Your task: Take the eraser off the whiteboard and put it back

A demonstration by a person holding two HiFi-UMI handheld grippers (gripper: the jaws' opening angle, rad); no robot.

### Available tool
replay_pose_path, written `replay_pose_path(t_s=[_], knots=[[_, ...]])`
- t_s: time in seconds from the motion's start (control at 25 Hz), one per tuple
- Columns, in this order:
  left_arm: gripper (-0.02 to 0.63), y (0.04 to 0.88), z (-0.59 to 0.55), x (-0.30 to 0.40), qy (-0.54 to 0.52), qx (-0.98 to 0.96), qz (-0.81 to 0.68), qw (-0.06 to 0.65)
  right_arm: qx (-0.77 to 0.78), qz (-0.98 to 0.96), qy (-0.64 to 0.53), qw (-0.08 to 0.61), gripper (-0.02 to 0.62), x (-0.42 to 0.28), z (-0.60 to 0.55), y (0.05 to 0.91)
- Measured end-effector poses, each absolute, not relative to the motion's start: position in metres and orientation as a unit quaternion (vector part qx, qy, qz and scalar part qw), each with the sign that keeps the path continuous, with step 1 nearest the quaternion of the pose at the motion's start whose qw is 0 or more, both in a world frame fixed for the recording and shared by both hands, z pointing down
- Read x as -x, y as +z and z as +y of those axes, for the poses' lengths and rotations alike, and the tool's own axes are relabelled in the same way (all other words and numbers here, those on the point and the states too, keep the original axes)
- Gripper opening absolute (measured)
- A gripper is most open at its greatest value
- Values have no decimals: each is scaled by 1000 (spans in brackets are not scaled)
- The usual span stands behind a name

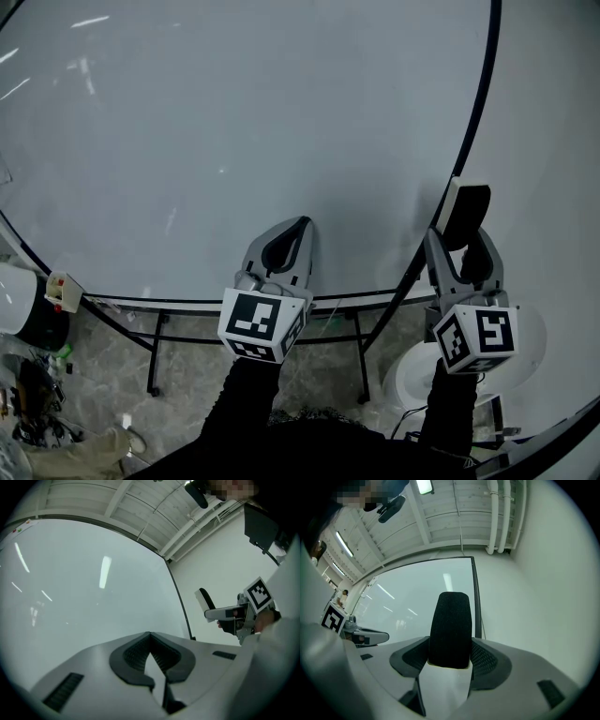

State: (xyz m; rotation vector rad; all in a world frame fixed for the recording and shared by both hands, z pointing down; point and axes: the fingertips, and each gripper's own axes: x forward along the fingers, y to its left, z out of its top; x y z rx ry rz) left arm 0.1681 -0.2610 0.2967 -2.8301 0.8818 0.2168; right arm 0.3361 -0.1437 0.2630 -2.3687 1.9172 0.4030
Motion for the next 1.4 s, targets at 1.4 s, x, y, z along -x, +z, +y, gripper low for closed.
replay_pose_path(t_s=[1.4], knots=[[6,296,-258,-74,31,902,420,95,644,756,114,17,276,-206,-235,256]])
